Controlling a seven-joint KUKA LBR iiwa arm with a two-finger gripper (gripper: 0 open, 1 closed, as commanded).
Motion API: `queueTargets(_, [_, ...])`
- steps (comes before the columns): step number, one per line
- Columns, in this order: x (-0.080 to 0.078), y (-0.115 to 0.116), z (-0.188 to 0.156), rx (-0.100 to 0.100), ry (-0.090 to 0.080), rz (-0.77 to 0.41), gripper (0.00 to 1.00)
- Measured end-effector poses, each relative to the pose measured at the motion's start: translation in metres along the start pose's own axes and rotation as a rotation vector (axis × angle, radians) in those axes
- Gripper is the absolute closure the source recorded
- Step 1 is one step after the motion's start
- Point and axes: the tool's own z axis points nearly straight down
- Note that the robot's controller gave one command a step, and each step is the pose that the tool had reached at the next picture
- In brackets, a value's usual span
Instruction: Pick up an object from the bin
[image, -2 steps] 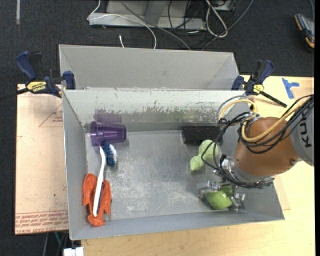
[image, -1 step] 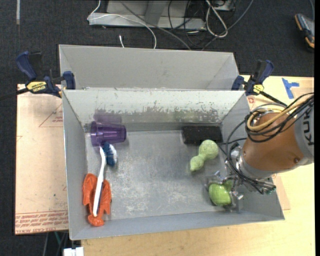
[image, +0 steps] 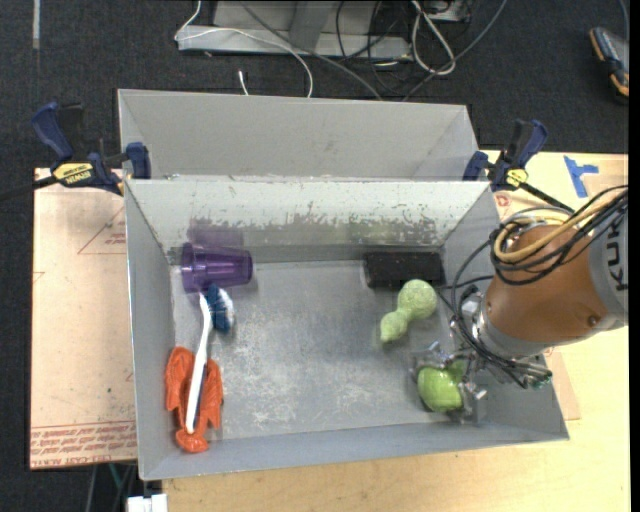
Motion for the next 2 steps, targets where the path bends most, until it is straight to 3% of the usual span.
queueTargets(1, [0.0, 0.001, -0.009, -0.003, 0.002, -0.001, 1.0])
queueTargets(2, [0.001, 0.003, -0.053, -0.01, 0.007, 0.001, 1.0])
